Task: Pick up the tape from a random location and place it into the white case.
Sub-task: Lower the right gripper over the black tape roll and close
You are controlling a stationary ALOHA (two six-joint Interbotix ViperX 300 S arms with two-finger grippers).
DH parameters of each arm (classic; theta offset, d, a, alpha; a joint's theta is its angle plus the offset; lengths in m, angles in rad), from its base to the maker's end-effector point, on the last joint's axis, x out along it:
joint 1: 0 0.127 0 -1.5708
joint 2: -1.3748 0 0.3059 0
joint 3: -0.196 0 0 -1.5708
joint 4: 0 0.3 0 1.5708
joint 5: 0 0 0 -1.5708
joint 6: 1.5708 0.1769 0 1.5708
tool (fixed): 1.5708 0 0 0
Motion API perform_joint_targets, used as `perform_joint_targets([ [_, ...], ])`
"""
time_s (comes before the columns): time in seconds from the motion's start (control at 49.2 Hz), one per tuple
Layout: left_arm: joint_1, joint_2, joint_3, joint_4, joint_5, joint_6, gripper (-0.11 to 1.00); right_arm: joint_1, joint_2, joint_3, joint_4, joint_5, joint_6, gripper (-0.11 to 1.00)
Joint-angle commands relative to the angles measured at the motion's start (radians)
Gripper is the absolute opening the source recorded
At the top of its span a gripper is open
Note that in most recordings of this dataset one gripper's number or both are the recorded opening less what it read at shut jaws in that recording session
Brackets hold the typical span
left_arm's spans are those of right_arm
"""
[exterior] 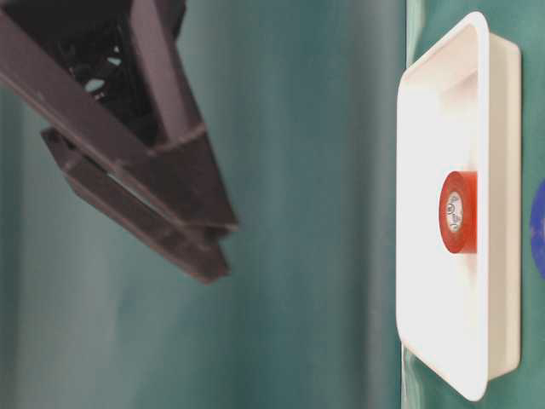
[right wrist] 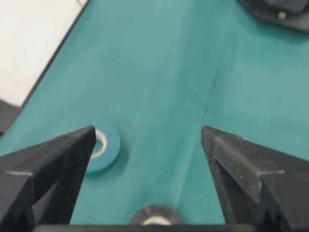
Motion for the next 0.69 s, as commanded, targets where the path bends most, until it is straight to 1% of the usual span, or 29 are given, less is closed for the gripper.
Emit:
perform_joint_targets([
  [0.0, -0.002, 0.005, -0.012, -0.002, -0.005, 0.0, 0.99, 0.003, 0.011, -0.063, 0.002, 0.074, 0.008, 0.88],
  [0.406, -0.002, 0.005, -0.012, -0.002, -0.005, 0.0, 0.99, 0.003, 0.101, -0.212, -0.002, 0.403, 0.078, 0.88],
  [0.671, 0.0, 0.005, -0.012, -0.002, -0.008, 0.0, 0.99, 0.005, 0.138, -0.268, -0.002, 0.551, 0.083, 0.88],
])
